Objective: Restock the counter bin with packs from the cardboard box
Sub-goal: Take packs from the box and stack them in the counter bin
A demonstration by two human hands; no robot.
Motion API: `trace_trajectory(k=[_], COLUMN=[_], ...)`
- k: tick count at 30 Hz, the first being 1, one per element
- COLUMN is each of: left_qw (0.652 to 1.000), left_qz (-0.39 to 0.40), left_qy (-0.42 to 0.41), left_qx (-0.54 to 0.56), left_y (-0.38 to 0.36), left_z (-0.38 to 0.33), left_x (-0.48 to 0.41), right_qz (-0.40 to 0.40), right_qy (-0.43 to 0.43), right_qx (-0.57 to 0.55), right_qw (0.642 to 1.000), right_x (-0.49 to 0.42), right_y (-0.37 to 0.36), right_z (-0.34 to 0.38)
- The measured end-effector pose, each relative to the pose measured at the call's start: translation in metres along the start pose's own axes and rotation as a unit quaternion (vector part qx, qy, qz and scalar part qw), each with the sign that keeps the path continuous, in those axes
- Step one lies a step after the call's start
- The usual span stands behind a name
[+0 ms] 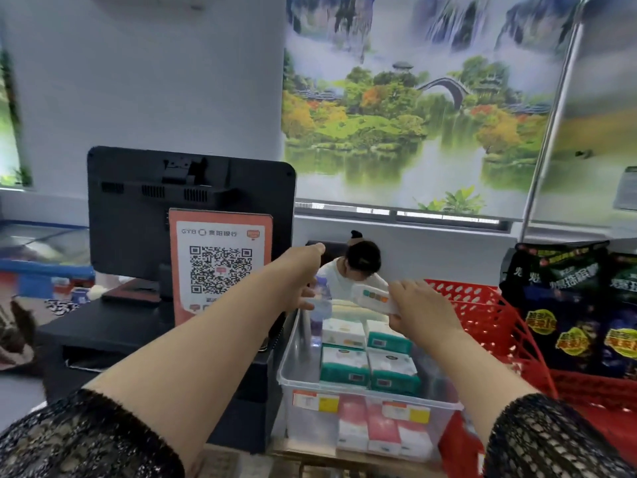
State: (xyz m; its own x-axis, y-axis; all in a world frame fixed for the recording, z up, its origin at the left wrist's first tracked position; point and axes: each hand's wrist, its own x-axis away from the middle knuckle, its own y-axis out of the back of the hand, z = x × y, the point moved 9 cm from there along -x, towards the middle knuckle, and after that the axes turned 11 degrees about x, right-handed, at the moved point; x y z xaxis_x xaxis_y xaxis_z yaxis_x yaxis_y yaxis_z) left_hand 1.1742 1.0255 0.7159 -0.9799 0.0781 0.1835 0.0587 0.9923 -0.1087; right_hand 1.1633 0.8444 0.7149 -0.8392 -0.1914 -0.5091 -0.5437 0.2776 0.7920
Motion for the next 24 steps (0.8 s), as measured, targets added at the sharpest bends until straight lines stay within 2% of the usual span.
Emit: trace_trajectory(k=[3,6,11,17,24], left_qw=[1.0,1.0,0.999,0.999,0.999], left_qz=[-0.012,-0.015,-0.035,-0.045,-0.04], left_qy=[-0.006,-0.011,-0.024,-0.022,-0.022], left_qx=[-0.008,-0.007,-0.005,0.006,0.014], left_y=[-0.006,-0.009,-0.001,0.006,0.002], left_z=[-0.005,-0.008,-0.009,-0.003,0.002], left_x=[-0.016,-0.029,-0.039,-0.055,-0.069], right_qz=[0.048,0.057,0.056,0.09,0.174], right_qy=[-0.009,-0.015,0.043,0.038,0.042], right_qx=[0.031,0.055,0.088,0.1,0.125], right_qw=[0.998,0.997,0.994,0.99,0.976], right_x=[-0.011,-0.022,-0.04,-0.055,-0.054], right_y=[-0.054,-0.097,-0.148,-0.177,-0.204], right_z=[-0.011,-0.018,-0.007,-0.006,-0.009])
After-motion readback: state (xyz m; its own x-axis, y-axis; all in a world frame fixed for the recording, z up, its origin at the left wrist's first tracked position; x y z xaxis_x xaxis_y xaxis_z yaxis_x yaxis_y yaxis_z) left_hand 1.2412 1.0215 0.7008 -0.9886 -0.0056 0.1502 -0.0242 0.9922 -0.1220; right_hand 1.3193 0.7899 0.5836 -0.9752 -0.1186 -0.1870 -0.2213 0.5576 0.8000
